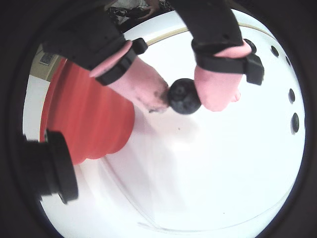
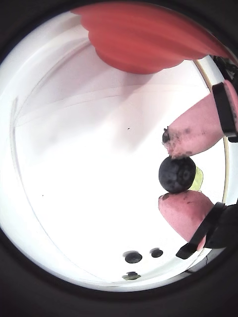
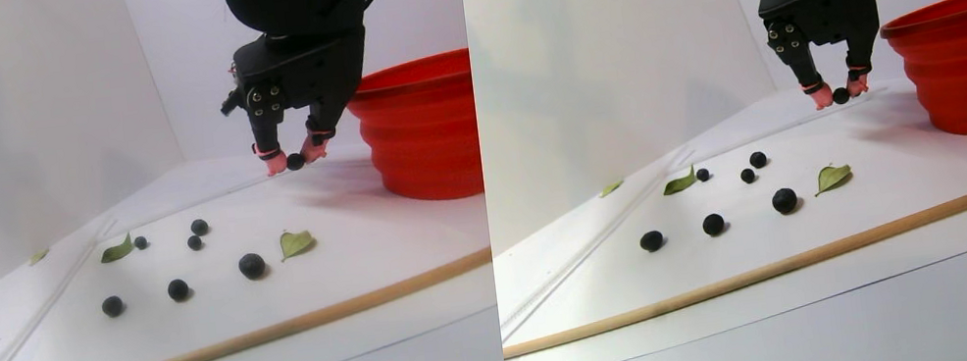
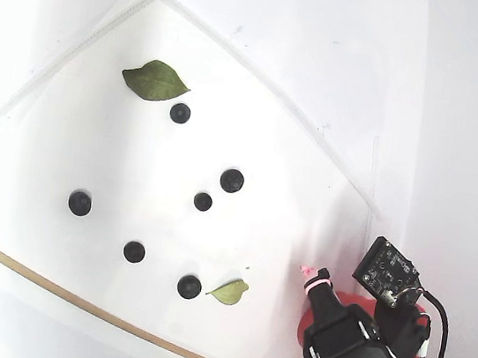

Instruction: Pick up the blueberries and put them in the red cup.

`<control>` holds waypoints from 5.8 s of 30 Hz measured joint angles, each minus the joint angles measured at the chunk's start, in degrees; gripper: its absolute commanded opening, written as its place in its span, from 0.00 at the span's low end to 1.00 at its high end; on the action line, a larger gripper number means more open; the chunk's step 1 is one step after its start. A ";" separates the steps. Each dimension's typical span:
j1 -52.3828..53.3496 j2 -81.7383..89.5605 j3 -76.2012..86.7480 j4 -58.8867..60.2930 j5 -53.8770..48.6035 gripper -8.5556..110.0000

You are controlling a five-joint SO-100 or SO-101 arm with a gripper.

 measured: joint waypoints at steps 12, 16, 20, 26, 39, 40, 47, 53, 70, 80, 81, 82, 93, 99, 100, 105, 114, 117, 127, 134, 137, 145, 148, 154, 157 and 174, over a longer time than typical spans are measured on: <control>0.00 5.27 0.26 4.39 -0.62 0.17; 0.00 7.65 0.53 6.94 -0.79 0.17; 0.00 9.93 0.88 8.88 -0.79 0.17; 0.97 12.48 0.88 11.07 -1.85 0.17; 2.29 17.58 0.88 16.52 -2.81 0.17; 2.29 18.02 0.88 16.79 -2.99 0.17; 2.90 21.01 0.88 18.90 -2.99 0.17; 4.31 23.38 0.88 21.97 -3.43 0.17; 7.82 27.42 0.88 26.10 -6.15 0.17; 10.72 27.42 0.88 27.69 -6.68 0.17; 11.07 27.42 0.88 27.69 -6.68 0.17; 11.34 27.42 0.88 27.69 -6.68 0.17; 14.33 27.42 0.88 27.69 -8.79 0.17; 15.12 27.42 0.88 27.69 -8.96 0.22; 15.12 27.42 0.88 27.69 -8.96 0.22; 15.12 27.42 -0.35 27.69 -8.96 0.22; 13.36 27.42 -0.97 28.48 -8.96 0.21; 12.13 27.42 -0.97 29.44 -8.96 0.21; 8.00 31.73 -0.97 31.46 -7.47 0.21; 4.92 33.75 -0.97 31.90 -7.38 0.21; 3.96 33.75 -0.97 31.90 -7.38 0.21; 1.23 33.84 0.79 32.96 -7.38 0.21; 0.18 35.51 1.67 33.66 -7.47 0.21; -1.76 36.56 1.67 33.75 -7.47 0.22; -2.99 36.56 1.93 33.84 -7.47 0.22; -7.82 36.56 5.71 33.84 -8.26 0.22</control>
